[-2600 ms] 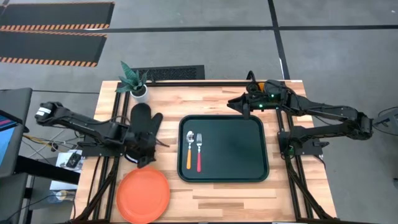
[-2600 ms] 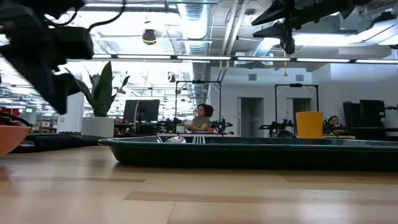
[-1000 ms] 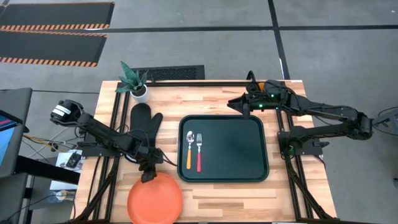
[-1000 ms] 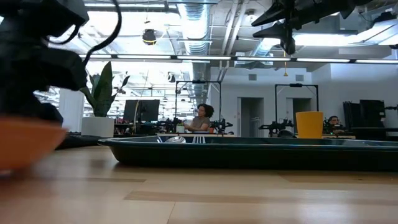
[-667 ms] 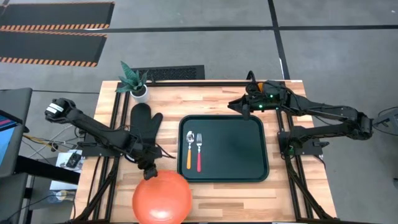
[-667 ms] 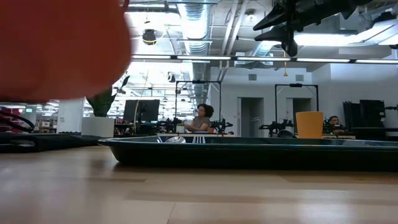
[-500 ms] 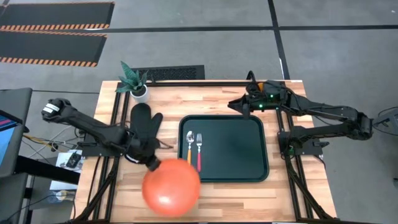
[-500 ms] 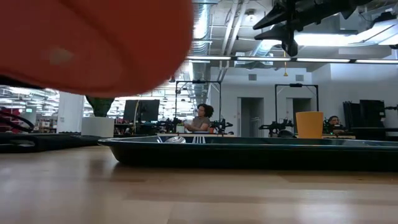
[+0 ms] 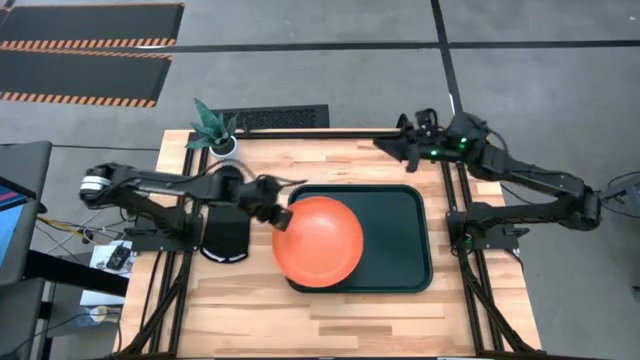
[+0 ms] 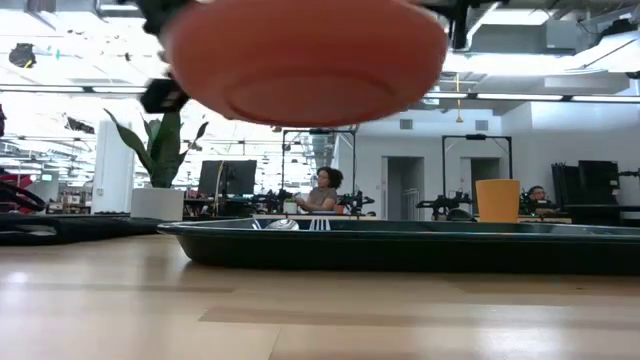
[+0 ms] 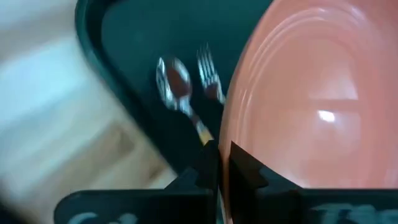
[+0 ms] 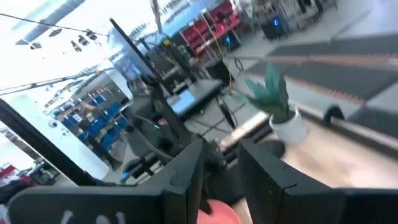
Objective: Pick and place plate/cup/fork/spoon on tray
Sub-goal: Put the orange plate to the right of the pink fork on the black tray
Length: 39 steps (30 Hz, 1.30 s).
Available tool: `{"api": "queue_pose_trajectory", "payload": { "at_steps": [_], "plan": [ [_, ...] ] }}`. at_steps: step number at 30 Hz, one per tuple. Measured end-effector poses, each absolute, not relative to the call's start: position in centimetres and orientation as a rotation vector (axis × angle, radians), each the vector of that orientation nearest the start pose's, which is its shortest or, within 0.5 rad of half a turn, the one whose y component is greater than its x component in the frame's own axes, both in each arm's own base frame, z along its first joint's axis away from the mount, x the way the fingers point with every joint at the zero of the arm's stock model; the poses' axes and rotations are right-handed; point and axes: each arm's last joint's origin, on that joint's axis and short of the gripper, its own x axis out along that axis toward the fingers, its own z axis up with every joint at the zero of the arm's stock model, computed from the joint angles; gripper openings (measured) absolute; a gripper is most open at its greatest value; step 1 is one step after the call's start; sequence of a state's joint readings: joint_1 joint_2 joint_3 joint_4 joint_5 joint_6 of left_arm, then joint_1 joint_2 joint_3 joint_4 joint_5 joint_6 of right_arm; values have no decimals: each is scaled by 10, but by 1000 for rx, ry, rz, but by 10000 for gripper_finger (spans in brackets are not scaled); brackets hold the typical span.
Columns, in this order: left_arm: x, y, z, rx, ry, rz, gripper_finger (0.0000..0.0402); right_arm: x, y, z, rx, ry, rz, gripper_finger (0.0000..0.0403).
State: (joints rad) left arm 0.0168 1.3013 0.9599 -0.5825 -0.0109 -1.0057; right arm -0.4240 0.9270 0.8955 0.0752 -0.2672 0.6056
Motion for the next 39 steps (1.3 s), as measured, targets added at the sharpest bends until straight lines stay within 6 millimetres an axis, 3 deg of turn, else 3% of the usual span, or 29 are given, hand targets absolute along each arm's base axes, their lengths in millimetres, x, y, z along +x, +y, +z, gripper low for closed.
{"api": "queue_pose_trajectory", "payload": {
  "at_steps": [7,15,23,30,39],
  "plan": [
    [328,40,248,-815,903,425,0,162,-64,411,501,-106,-132,118],
    [411,58,231,-708,940,317,0,140,-54,412,505,-38,-155,118],
    [476,67,217,-659,925,269,0,133,-51,410,497,-9,-162,118],
    [502,67,199,-643,979,254,0,134,-51,407,489,19,-168,118],
    [506,60,188,-590,988,293,0,134,-51,407,479,18,-168,118]
  ]
}}
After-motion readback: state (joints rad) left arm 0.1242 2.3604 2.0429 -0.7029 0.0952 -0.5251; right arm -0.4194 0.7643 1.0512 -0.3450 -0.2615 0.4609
